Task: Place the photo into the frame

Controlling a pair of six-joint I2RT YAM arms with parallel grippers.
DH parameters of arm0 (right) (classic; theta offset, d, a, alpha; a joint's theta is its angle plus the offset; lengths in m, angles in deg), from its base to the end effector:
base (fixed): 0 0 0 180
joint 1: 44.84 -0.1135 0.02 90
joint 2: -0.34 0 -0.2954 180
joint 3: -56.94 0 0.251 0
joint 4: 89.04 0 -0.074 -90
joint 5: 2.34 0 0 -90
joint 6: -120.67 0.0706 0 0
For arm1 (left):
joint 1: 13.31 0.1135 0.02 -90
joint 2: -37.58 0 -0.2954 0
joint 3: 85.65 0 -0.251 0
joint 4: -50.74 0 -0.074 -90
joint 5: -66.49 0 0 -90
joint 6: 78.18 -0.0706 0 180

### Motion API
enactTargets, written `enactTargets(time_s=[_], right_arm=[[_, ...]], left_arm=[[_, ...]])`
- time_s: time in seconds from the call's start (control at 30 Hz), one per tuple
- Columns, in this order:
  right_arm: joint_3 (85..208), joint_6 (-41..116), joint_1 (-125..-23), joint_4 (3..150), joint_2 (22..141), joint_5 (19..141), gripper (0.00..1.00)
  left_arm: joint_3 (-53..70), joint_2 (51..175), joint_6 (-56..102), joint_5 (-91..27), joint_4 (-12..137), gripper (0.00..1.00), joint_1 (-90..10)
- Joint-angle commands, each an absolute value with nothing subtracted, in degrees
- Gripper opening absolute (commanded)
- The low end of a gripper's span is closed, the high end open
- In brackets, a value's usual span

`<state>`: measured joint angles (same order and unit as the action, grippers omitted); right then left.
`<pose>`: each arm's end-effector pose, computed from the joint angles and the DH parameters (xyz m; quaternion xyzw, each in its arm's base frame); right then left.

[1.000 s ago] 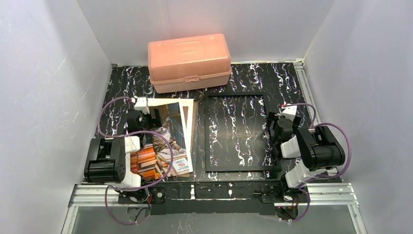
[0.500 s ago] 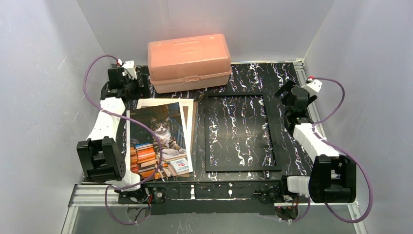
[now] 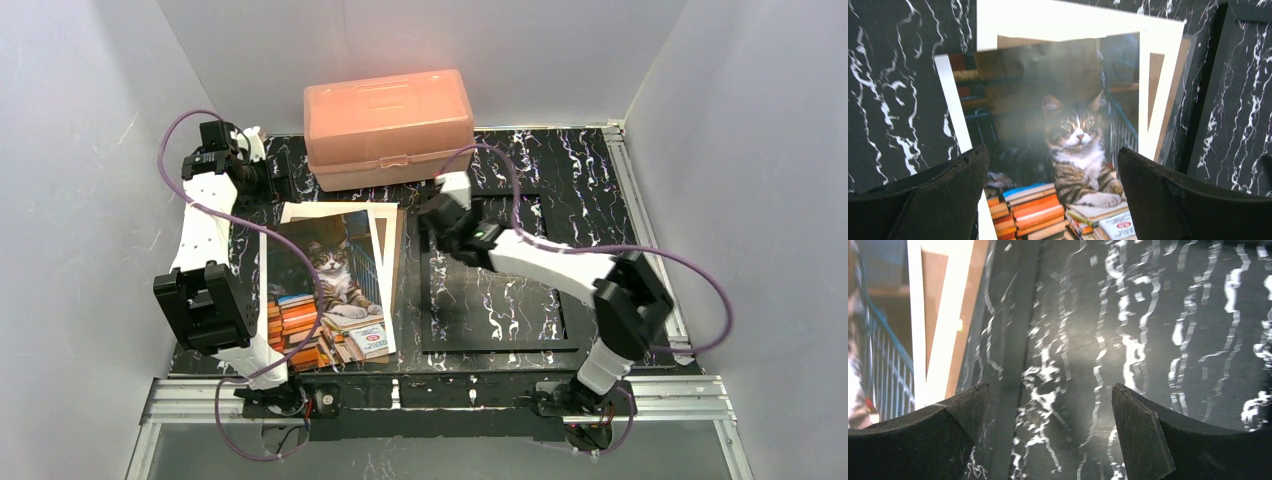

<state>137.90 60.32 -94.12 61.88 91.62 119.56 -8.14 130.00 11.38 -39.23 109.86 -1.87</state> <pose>0.2742 0.2614 0.2788 -0.0325 0.8766 0.0694 0.4751 0.3690 0.0552 0.3453 -0.0413 0.9283 -0.0916 0.3579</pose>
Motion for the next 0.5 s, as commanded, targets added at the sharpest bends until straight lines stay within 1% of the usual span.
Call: enactTargets(time_s=[0.0,0.07,0.3,0.47], right_arm=[[147.44,63.33,-102.49,48.10,102.06,128.41,0.99],[149.69,63.37,-104.34,47.74,105.87,128.07,0.99],[151.27,63.55,-105.07,50.30,110.98,124.23,0.98],[151.35,63.50,-105.07,50.92,114.50,121.39,0.93]], left_arm=[[-9.47,129.50,10.92,-40.68,117.17,0.98,-1.77],[-9.23,129.29,10.43,-40.27,117.85,0.98,-1.79],[-9.26,128.51,9.86,-41.88,120.02,0.98,-1.71],[-9.80,128.65,9.98,-43.78,121.13,0.98,-1.71]])
